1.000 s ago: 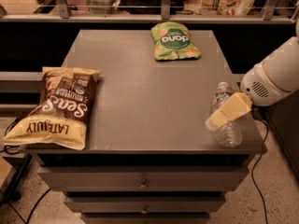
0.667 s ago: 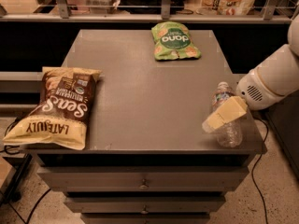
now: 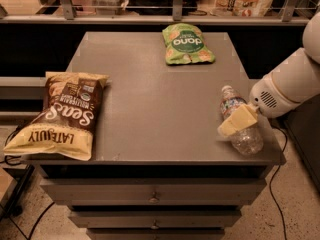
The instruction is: Move water bottle near brown chip bag
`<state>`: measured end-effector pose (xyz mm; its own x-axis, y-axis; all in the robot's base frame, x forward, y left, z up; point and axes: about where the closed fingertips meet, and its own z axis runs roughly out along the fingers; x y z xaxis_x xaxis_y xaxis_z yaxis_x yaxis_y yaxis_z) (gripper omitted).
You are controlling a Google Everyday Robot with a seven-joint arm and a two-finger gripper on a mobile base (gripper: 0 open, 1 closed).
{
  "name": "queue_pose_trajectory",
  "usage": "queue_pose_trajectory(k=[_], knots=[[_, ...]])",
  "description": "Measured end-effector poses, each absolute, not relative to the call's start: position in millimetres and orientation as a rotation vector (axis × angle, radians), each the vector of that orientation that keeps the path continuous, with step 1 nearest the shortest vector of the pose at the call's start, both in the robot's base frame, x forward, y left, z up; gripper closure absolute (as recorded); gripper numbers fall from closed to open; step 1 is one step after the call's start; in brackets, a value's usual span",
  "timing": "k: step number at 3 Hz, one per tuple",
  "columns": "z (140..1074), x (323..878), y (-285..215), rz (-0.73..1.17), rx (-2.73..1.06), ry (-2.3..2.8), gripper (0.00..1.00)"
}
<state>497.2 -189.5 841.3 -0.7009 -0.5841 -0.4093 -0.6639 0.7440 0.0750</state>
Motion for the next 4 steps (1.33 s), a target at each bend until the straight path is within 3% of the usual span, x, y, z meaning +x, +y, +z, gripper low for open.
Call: queue_pose_trajectory(k=[2, 4], knots=[[887, 499, -171, 0.359, -1.018, 2.461, 0.95], [955, 502, -157, 0.363, -1.08, 2.284, 1.0]])
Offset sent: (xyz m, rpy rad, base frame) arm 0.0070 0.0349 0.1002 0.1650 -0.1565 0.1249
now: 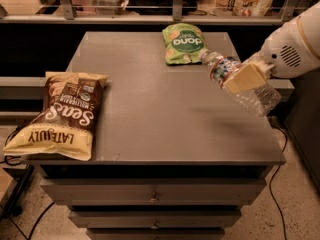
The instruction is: Move water bottle near brown chip bag
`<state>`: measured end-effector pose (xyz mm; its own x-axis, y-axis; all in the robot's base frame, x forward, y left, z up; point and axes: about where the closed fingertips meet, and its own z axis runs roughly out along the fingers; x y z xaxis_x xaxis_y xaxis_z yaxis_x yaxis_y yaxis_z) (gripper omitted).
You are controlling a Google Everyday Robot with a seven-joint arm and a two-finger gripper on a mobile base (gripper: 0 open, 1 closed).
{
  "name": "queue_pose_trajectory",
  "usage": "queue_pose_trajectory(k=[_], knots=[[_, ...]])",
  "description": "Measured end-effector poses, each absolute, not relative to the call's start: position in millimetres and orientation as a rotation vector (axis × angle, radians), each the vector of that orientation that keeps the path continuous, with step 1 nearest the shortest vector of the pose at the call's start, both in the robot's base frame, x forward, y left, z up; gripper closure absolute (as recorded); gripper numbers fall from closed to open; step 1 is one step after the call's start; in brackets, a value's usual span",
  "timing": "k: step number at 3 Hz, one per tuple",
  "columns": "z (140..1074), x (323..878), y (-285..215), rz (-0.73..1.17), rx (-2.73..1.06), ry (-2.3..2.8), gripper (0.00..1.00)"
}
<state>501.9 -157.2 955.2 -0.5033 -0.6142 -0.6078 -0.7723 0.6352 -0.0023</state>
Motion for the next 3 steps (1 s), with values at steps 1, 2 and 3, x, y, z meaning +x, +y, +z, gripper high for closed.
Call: queue_pose_trajectory(k=[1, 2, 3], knots=[[943, 501, -152, 0.42, -1.071, 2.319, 1.0], [938, 490, -117, 0.532, -1.079, 2.298, 1.0], [934, 473, -57, 0.74, -1.082, 2.249, 1.0]])
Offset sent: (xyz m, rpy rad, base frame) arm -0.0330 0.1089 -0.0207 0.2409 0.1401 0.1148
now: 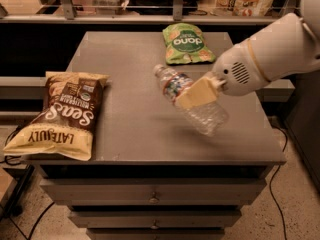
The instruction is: Move water bottle near brown chip bag
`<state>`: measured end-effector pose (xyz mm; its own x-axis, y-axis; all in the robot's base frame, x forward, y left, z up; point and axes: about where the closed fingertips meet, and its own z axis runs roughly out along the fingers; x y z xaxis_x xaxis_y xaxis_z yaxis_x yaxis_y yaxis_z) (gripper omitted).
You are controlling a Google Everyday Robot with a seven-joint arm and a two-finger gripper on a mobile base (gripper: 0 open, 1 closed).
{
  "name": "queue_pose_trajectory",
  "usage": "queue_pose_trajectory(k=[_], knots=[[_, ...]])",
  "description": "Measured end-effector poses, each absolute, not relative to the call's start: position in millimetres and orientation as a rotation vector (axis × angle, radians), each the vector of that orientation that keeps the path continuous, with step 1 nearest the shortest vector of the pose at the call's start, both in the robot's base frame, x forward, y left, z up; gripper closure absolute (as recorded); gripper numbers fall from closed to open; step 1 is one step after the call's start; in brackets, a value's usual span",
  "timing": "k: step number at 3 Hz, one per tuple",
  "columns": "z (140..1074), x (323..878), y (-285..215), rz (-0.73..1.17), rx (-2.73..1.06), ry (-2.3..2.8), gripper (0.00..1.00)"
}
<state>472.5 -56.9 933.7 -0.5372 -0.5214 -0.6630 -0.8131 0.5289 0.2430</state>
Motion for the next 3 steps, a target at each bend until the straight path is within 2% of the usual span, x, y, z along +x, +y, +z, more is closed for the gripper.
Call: queue_pose_trajectory(k=[1, 3], knots=[[929.2, 467.9, 3.2, 0.905, -1.076, 2.194, 1.0], [932.3, 467.7, 5.3, 0.901, -1.075, 2.186, 1.0]])
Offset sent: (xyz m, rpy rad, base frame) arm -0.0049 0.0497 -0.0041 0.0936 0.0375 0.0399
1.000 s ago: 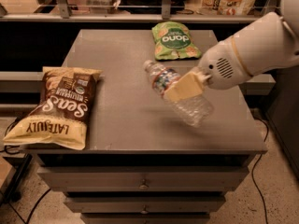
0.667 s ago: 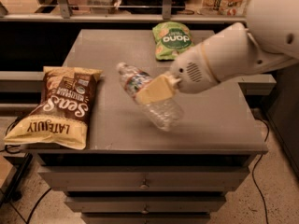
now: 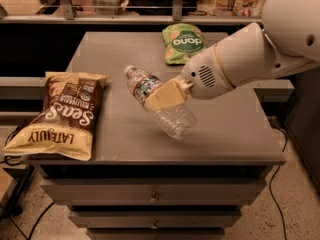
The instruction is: Move water bottle near brown chip bag
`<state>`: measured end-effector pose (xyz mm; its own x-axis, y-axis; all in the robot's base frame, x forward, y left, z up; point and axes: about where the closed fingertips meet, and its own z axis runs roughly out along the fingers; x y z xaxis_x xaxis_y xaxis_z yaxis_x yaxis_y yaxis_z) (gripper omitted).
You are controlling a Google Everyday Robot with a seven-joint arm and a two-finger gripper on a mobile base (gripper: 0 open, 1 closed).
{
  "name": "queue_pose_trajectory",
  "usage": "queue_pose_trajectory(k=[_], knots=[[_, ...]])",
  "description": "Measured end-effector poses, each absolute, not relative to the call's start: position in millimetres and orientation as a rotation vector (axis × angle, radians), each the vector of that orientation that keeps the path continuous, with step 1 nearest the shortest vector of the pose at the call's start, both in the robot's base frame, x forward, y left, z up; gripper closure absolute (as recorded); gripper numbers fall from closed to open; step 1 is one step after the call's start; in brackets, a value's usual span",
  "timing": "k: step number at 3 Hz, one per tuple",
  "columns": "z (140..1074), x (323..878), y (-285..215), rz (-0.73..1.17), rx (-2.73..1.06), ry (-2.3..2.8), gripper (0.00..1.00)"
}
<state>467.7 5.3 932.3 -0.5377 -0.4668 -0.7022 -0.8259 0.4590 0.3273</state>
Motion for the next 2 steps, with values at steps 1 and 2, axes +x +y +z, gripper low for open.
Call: queue_pose_trajectory(k=[1, 2], knots=[[924, 474, 28, 0.962, -1.028, 2.175, 1.0], [910, 490, 61, 1.049, -0.974, 2.163, 1.0]])
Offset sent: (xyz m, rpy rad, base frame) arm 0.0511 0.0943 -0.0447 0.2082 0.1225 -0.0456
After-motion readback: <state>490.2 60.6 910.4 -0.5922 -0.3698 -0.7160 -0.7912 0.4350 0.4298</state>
